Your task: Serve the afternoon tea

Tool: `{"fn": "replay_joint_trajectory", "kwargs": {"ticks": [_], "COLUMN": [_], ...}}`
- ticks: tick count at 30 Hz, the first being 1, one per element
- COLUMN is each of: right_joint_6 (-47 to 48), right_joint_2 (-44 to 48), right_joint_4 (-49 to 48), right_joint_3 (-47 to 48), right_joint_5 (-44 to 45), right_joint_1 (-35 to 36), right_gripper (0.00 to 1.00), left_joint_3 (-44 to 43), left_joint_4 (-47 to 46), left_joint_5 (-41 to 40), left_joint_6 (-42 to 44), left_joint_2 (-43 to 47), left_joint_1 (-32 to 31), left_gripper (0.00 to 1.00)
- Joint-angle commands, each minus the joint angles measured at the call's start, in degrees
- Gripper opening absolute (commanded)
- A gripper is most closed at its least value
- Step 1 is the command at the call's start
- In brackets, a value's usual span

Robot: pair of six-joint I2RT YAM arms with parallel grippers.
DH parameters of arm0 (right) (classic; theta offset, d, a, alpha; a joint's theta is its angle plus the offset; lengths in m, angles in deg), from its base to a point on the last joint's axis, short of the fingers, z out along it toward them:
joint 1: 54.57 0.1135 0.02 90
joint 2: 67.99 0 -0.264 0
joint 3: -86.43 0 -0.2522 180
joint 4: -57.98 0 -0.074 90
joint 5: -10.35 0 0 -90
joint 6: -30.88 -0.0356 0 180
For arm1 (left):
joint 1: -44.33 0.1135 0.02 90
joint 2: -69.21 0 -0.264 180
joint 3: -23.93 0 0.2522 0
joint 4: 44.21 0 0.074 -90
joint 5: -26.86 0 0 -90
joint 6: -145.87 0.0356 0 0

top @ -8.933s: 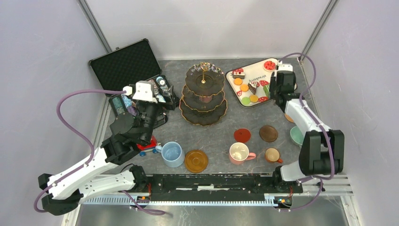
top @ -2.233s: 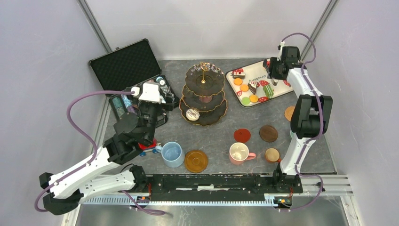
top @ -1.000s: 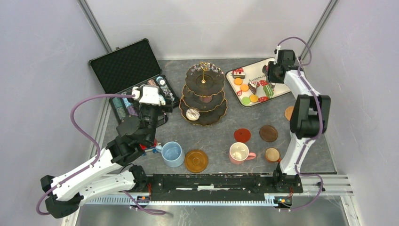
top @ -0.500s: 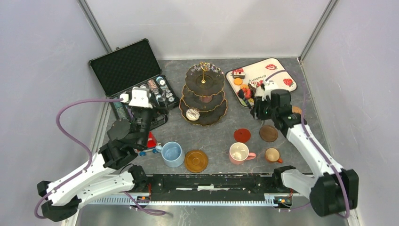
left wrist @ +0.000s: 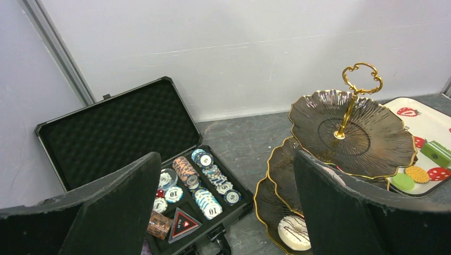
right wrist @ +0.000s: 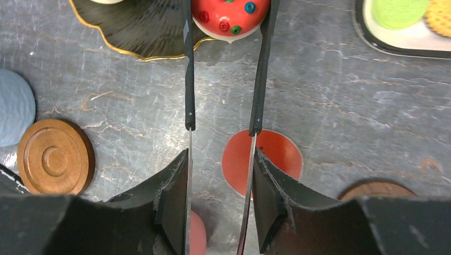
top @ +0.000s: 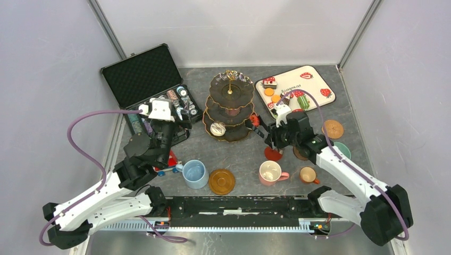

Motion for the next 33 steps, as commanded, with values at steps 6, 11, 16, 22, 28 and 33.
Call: {"fn": "replay_joint_trajectory", "kwargs": {"ticks": [6, 11, 16, 22, 28, 33], "right_joint_6": [-1.00, -0.32, 0.55, 1.08, 1.99, 2.22], "right_joint_2": [-5.84, -9.52, -10.33, -8.68, -6.97, -5.35], "right_joint_4": [-6.95, -6.97, -6.06, -4.94, -2.52, 0.84], "right_joint_3": [2.60, 4.17, 5.21, 6.11, 7.02, 7.74], "right_joint_5": [1.84, 3.57, 5.40, 6.24, 7.54, 11.83], "right_joint_1": [5.86, 7.32, 8.49, 8.84, 8.93, 8.86], "right_gripper": [0.31, 0.35, 0.42, 0.51, 0.55, 0.53], "left_joint_3": [-0.93, -0.66, -0.61, -0.57, -0.57, -0.66], "left_joint_4": [-1.61, -1.93, -2.04, -2.24, -2.24, -2.15], "left_joint_5": [-0.87, -1.18, -1.33, -1.27, -1.18, -1.18], "left_joint_6": [-0.93, -0.49, -0.23, -0.20, -0.28, -0.30], "left_joint_2": [-0.64, -0.45, -0.24, -0.46, -0.44, -0.33], "left_joint_1": [0.30, 0.30, 0.31, 0.30, 0.31, 0.31], "left_gripper": [1.00, 1.00, 1.00, 1.00, 1.00, 1.00]}}
